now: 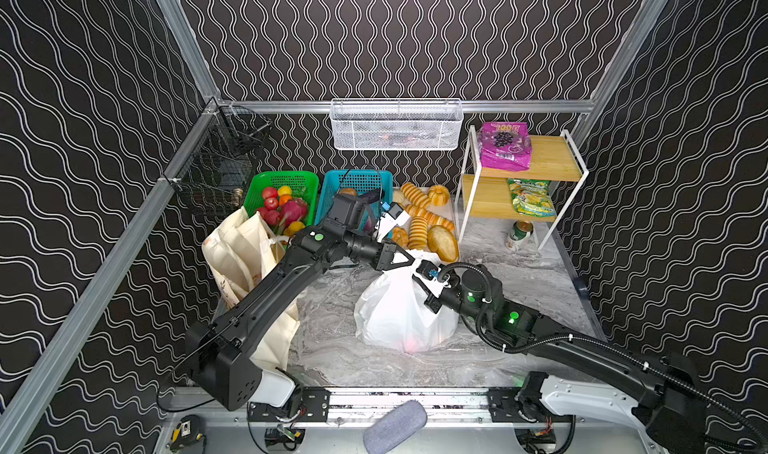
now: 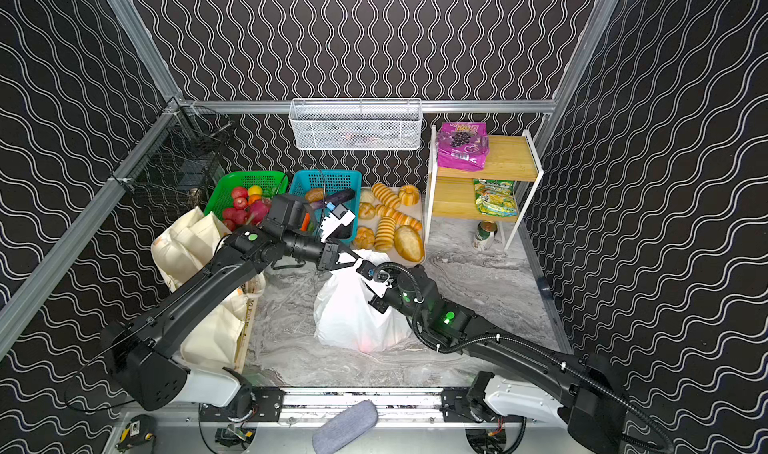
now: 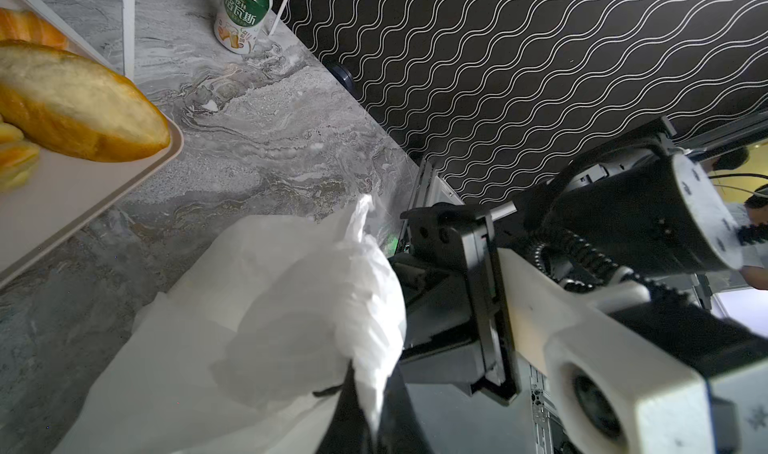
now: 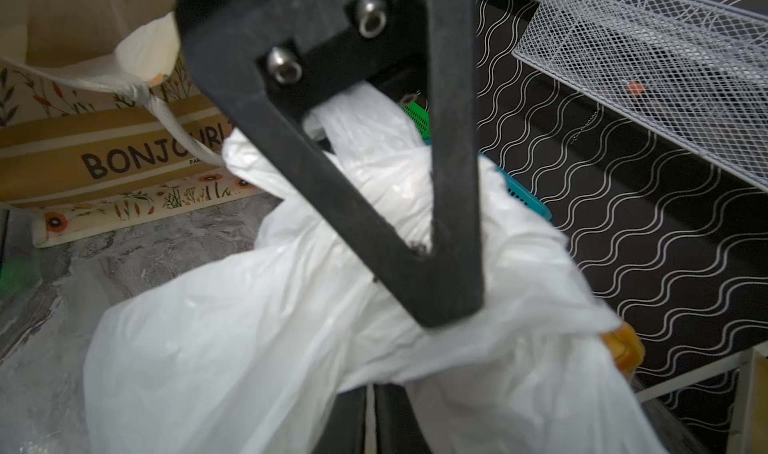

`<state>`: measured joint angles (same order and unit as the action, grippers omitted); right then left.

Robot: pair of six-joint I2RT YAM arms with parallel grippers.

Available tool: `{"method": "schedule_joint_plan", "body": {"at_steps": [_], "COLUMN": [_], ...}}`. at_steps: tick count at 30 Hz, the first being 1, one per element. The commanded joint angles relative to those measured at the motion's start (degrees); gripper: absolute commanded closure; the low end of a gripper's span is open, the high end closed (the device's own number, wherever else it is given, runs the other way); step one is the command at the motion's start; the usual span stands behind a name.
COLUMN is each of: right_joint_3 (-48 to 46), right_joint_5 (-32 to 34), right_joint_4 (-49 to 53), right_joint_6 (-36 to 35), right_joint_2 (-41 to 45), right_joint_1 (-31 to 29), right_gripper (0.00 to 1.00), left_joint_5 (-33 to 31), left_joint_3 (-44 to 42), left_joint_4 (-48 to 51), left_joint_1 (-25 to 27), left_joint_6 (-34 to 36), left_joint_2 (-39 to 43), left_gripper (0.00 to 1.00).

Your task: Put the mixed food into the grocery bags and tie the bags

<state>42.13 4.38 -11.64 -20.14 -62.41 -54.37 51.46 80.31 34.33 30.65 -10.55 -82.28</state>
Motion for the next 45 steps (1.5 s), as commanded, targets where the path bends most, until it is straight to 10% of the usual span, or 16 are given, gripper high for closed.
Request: {"method": "schedule_joint_plan", "body": {"at_steps": [1, 12, 18, 25, 35, 45], "right_joint_3": [-0.91, -1.92, -0.55, -3.28, -7.05, -8.32], "right_joint_5": [-1.04, -3.35, 22.64, 31.99, 14.65, 2.74], "right_joint_4": [-7.38, -12.46, -14.66, -16.98, -20.27, -16.55], "right_joint_6": [2.06, 6.79, 4.98, 5.74, 0.92, 3.03], "right_joint_2": [-0.62, -4.37, -6.49, -3.86, -0.37, 1.28], "right_joint_1": [-0.12, -2.08, -1.99, -1.18, 0.87, 0.84], "right_gripper": [0.87, 0.85, 0.74, 0.69, 0.62, 0.78], "left_joint_5": [1.65, 0.40, 0.76, 0.14, 3.51, 6.36], "left_joint_3": [-0.17, -0.83, -0.22, -0.07, -0.63, -0.77], "left_joint_4": [-2.85, -4.35, -2.14, -1.61, -4.13, -4.72], "left_joint_1": [-0.07, -0.06, -0.07, -0.07, -0.04, -0.07], "left_joint_6": [-1.23, -2.51, -1.24, -0.91, -3.08, -1.37], "left_joint_2": [0.09, -0.01, 0.01, -0.06, -1.22, -1.48], "left_gripper": [1.00, 1.00, 1.00, 1.00, 1.00, 1.00]}}
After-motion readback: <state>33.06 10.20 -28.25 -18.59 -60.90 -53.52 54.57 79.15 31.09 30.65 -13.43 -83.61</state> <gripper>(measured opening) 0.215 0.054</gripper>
